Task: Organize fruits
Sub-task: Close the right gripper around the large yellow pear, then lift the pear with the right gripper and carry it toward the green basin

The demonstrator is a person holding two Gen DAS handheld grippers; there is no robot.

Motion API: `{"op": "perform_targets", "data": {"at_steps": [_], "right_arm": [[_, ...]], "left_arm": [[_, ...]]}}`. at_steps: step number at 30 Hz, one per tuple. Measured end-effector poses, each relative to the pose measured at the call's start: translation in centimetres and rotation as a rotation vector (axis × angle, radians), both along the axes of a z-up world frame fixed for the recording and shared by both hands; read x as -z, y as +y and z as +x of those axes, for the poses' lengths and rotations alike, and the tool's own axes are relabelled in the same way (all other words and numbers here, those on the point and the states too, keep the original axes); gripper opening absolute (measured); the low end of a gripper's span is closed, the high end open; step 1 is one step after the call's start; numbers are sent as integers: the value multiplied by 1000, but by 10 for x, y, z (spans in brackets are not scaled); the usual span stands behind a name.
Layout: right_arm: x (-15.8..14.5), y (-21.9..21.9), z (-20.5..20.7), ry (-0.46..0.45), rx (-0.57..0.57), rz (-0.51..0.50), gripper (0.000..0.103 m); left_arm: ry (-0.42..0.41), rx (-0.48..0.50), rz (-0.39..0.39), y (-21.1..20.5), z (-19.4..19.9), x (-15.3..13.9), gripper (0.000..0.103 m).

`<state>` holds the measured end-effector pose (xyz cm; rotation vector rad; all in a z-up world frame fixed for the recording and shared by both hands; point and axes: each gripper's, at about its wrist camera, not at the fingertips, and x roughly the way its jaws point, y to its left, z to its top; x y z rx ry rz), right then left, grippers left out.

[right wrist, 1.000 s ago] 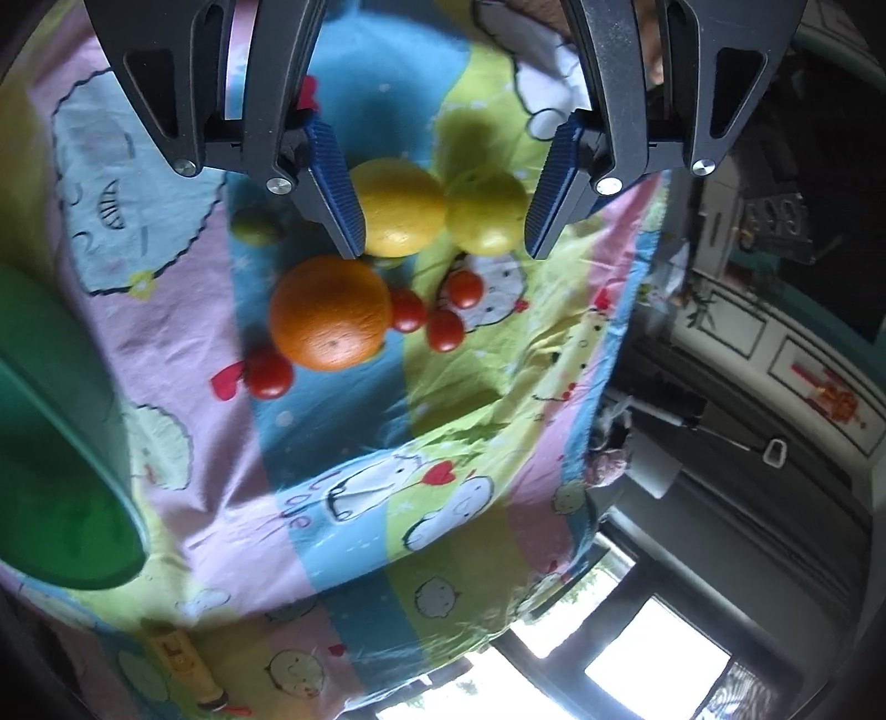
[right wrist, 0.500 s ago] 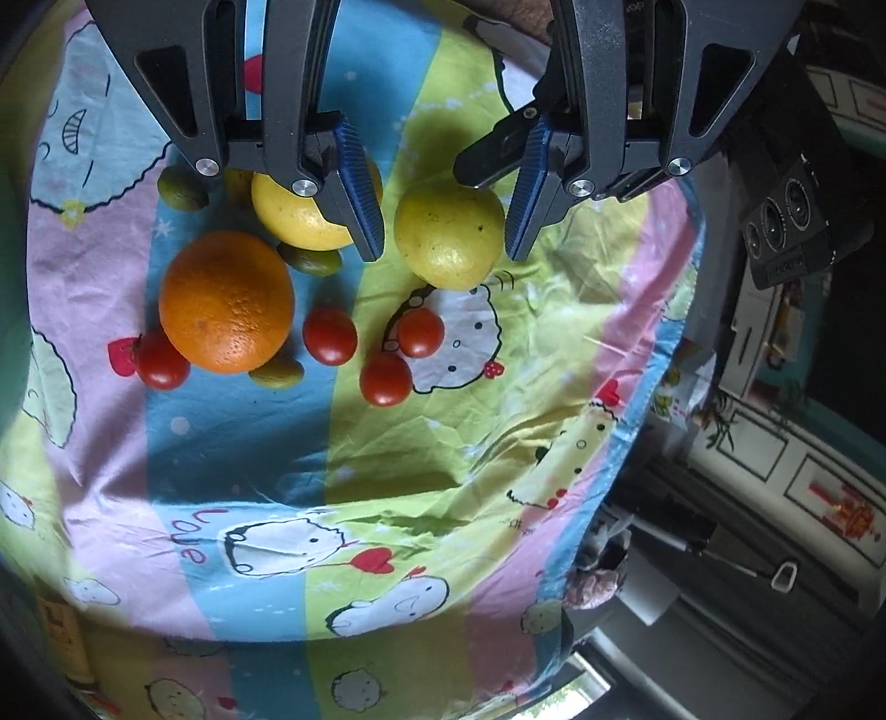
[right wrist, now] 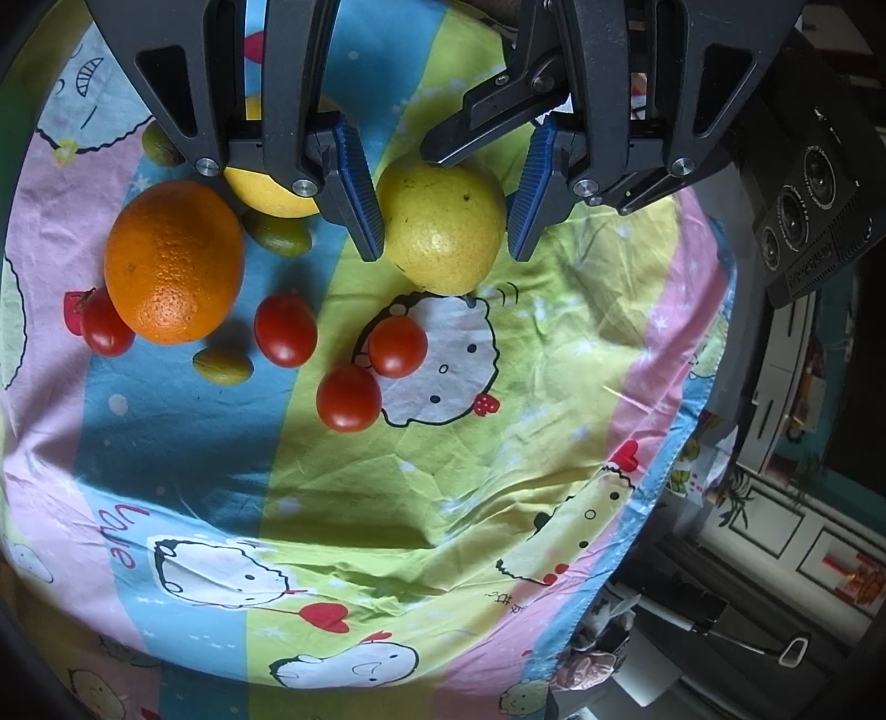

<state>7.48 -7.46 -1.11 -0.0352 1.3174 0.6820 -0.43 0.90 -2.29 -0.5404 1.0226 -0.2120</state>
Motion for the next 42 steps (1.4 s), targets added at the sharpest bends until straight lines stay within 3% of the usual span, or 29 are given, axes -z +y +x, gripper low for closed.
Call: {"op": "perform_targets", "data": {"at_steps": [11, 16, 21, 28, 42], "right_arm": [[13, 2, 8, 18, -5, 8, 54], [12, 5, 4, -30, -14, 16, 54], [9, -2, -3, -72, 17, 102, 54], [-16, -6, -18, -159, 33, 199, 54], [-24, -33, -22, -200, 122, 296, 54]], "left_arm": [[-11, -5, -28, 2, 4, 3, 50], [-18, -8, -30, 2, 4, 3, 50], [-60, -27, 32, 1, -1, -8, 50], [-193, -59, 92, 4, -13, -32, 50], [-256, -21, 160, -18, -10, -46, 50]]}}
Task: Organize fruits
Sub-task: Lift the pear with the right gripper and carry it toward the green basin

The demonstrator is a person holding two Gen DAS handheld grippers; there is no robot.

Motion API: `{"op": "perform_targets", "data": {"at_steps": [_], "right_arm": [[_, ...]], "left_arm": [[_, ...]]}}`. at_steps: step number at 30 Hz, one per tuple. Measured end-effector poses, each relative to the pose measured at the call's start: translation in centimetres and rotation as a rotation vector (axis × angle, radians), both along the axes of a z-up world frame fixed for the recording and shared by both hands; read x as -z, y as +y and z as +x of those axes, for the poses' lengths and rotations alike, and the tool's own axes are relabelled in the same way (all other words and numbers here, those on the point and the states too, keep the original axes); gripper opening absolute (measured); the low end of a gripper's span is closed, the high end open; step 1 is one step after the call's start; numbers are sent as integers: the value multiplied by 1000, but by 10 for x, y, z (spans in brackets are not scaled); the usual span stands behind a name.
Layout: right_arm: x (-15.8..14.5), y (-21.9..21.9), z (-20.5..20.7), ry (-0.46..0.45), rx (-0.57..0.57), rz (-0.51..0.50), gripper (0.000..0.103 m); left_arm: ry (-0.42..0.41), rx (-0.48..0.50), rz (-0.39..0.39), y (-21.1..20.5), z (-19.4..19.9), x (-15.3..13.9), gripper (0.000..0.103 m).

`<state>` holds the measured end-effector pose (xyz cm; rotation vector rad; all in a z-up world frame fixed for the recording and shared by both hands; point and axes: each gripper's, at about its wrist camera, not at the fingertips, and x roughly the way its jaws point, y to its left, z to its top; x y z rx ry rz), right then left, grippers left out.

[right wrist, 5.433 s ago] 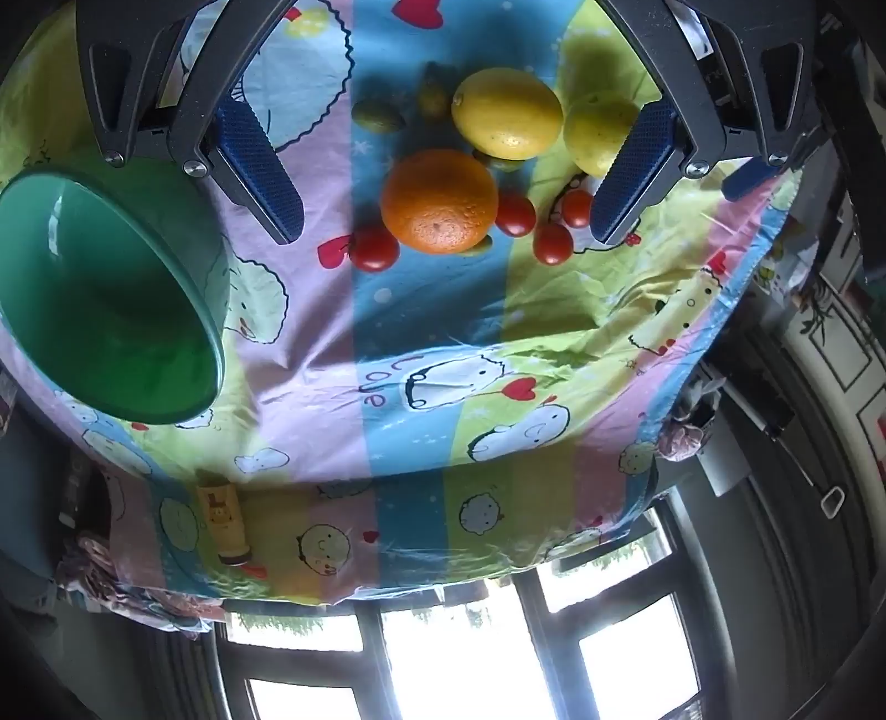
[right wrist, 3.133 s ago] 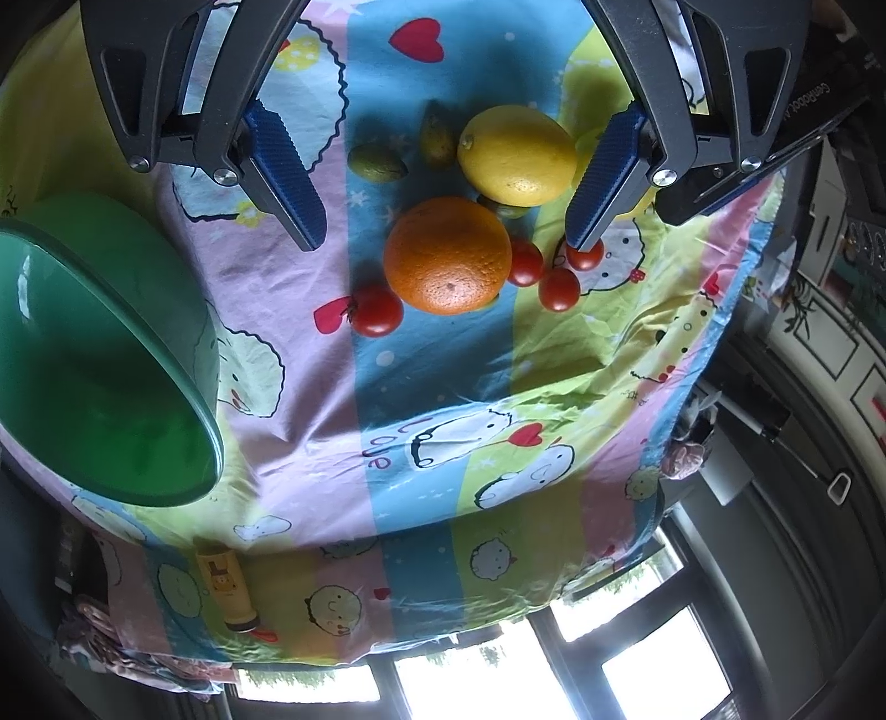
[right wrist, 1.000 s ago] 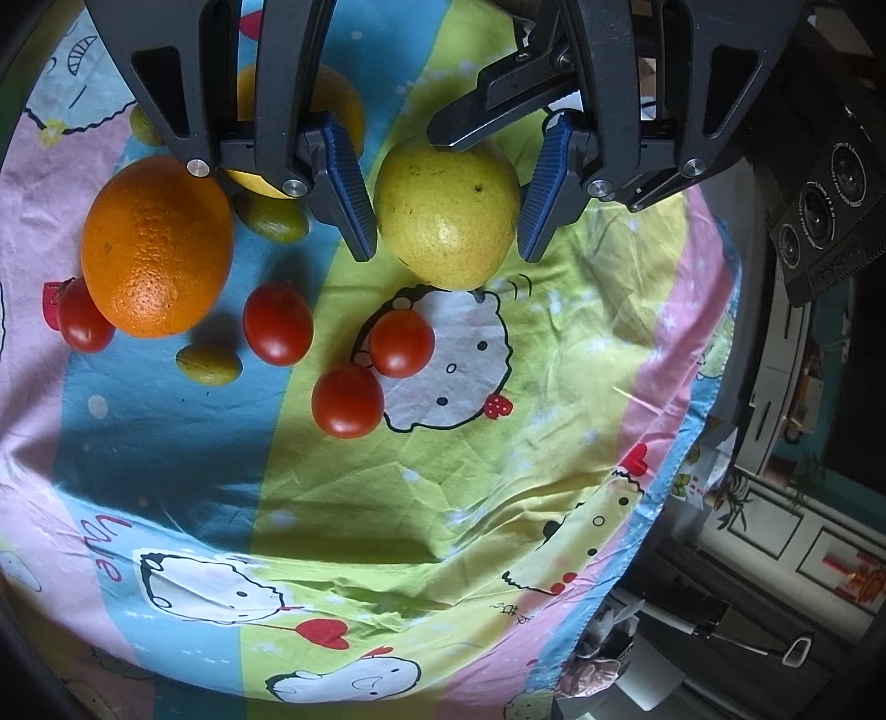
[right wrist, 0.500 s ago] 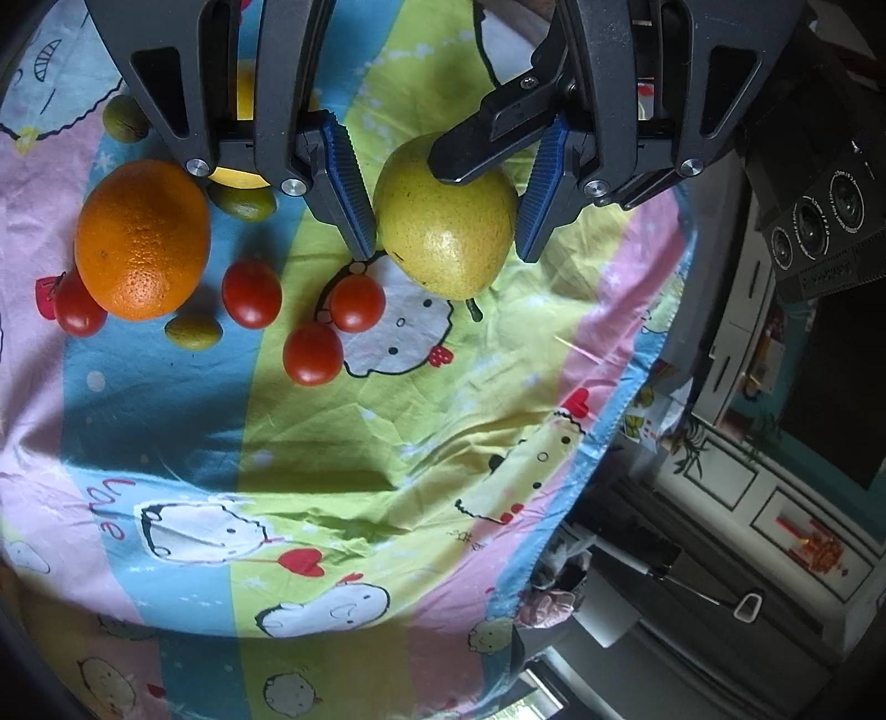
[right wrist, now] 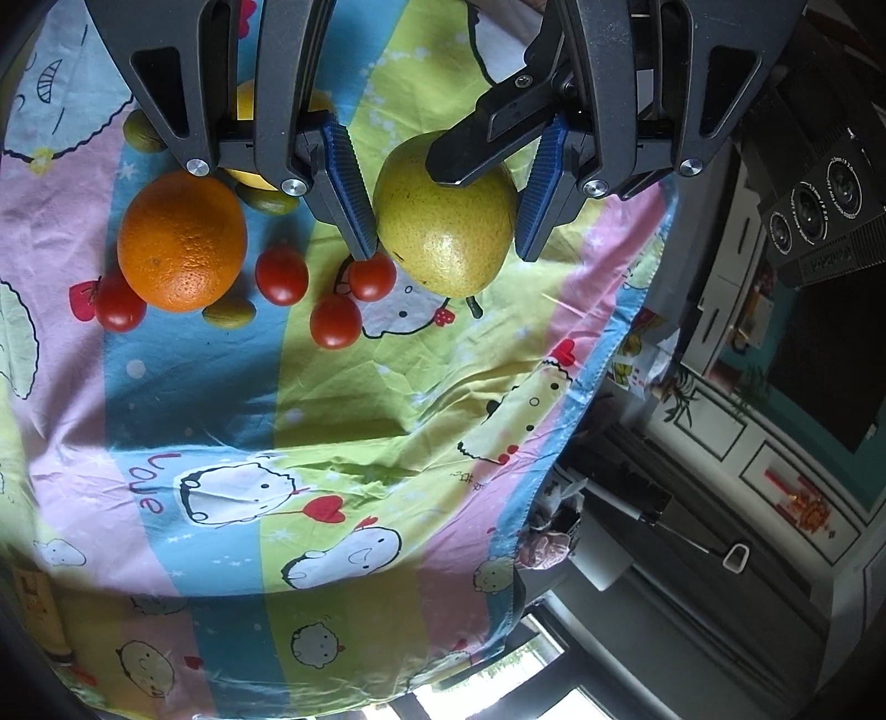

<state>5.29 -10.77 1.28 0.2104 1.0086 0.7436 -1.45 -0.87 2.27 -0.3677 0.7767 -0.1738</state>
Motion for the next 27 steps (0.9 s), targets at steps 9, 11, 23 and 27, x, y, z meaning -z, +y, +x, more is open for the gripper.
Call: {"op": "perform_targets", "data": {"at_steps": [9, 11, 23, 27], "right_arm": [[-4, -17, 1, -5, 35, 44, 54], [-7, -21, 2, -13, 45, 57, 54], [-15, -40, 5, -31, 90, 106, 54], [-17, -46, 5, -31, 102, 123, 54]], "left_arm": [[-16, 26, 34, -14, 5, -9, 50], [-28, 31, 42, -16, 6, -12, 50], [-58, 63, 85, -34, 14, -23, 50], [-62, 72, 102, -40, 16, -26, 50]]}}
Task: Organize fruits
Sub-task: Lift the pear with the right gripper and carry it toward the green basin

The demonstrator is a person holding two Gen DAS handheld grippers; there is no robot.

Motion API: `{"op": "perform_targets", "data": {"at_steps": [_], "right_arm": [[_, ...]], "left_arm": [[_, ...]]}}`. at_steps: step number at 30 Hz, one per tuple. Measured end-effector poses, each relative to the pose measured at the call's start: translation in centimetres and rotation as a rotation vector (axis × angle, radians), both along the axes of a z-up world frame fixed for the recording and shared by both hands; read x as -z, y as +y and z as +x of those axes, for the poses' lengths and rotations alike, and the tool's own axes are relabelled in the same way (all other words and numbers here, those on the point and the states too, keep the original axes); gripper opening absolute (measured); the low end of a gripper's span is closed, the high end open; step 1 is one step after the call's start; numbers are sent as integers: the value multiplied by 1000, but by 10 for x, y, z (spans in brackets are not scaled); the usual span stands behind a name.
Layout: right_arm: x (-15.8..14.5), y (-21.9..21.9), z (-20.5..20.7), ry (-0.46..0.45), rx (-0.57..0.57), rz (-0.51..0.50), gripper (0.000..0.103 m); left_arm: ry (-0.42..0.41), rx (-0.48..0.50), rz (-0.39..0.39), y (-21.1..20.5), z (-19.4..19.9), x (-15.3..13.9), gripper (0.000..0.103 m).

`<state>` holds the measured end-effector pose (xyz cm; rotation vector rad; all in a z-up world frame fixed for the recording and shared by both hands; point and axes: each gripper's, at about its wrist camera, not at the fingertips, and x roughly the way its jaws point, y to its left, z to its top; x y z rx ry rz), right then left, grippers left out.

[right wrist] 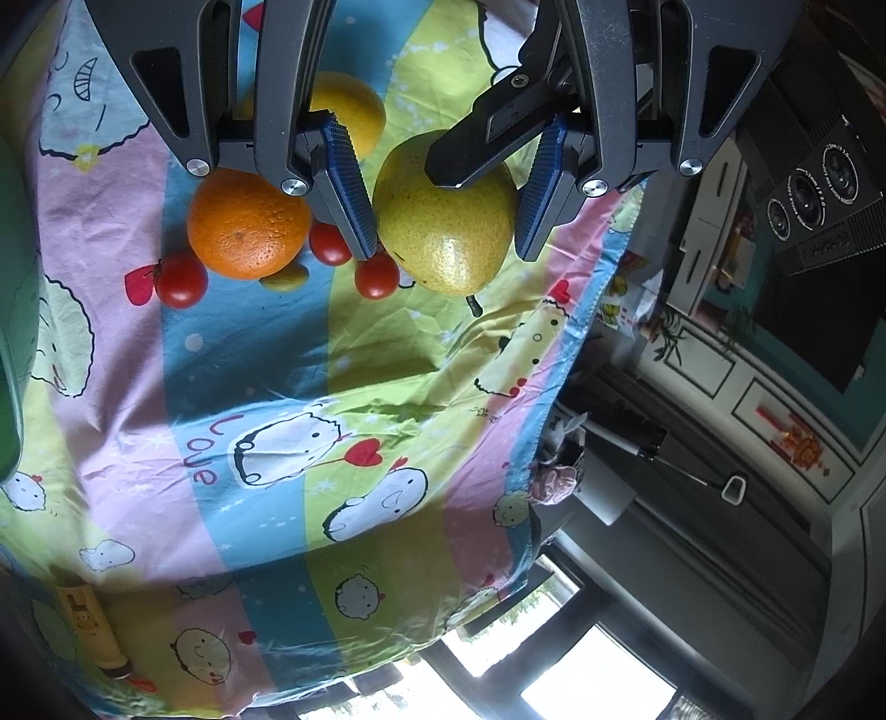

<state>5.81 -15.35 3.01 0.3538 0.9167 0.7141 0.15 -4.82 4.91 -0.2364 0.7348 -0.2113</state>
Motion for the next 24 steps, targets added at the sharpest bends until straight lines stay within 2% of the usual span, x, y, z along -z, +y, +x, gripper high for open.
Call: {"op": "perform_targets", "data": {"at_steps": [24], "right_arm": [[-10, -43, 8, -13, 104, 83, 54]], "left_arm": [[-20, 102, 85, -39, 22, -18, 51]]}}
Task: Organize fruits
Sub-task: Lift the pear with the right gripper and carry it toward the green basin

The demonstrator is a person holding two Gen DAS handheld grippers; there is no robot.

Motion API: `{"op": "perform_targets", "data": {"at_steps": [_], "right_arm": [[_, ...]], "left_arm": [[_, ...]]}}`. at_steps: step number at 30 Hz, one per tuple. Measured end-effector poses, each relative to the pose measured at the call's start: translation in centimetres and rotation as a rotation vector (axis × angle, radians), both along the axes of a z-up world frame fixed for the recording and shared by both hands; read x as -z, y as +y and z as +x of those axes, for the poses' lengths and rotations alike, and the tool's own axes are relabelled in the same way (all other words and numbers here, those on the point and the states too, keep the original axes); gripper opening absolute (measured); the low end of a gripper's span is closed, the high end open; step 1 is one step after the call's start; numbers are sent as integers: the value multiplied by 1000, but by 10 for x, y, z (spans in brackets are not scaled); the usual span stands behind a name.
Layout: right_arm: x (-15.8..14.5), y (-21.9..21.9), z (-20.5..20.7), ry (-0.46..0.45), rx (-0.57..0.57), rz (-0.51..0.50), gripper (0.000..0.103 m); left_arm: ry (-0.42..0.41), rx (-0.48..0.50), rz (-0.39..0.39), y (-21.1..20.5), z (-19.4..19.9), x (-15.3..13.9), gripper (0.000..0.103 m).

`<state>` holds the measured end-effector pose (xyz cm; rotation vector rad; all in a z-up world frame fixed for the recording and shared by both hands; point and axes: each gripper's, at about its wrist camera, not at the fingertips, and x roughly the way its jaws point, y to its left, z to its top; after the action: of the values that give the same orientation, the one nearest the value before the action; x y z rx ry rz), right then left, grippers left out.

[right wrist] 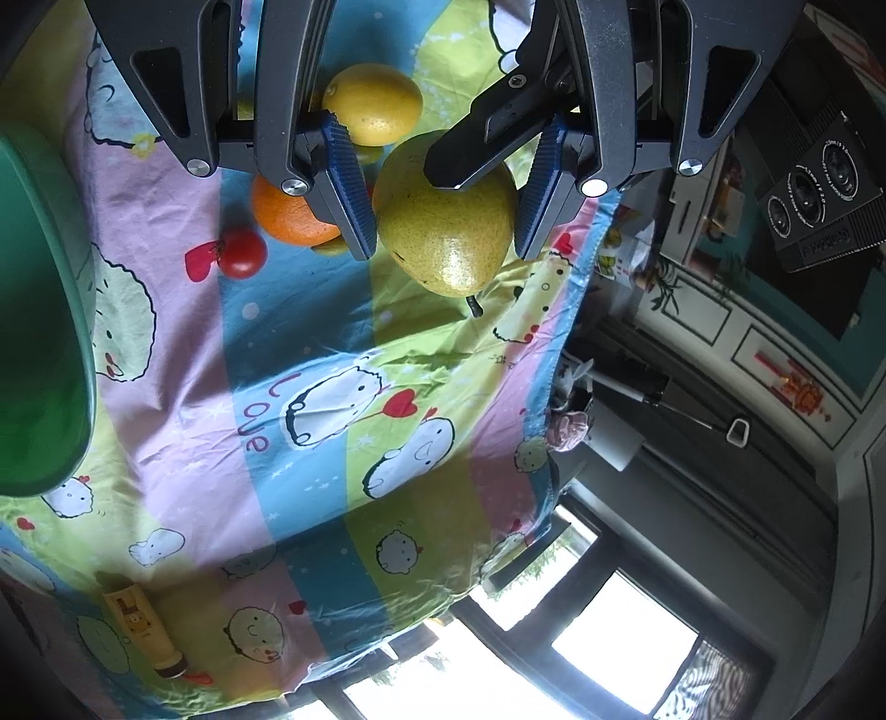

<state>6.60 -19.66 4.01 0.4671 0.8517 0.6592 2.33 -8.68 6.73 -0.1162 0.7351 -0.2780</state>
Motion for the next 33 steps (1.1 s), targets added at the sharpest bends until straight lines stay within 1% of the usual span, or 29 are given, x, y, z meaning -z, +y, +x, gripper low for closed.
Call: {"op": "perform_targets", "data": {"at_steps": [16, 33], "right_arm": [[-5, -28, 0, -13, 51, 52, 54], [-4, -65, 3, -3, 135, 111, 54]], "left_arm": [[-34, 54, 47, -26, 9, -10, 51], [-48, 133, 86, -59, 22, -15, 51]]}}
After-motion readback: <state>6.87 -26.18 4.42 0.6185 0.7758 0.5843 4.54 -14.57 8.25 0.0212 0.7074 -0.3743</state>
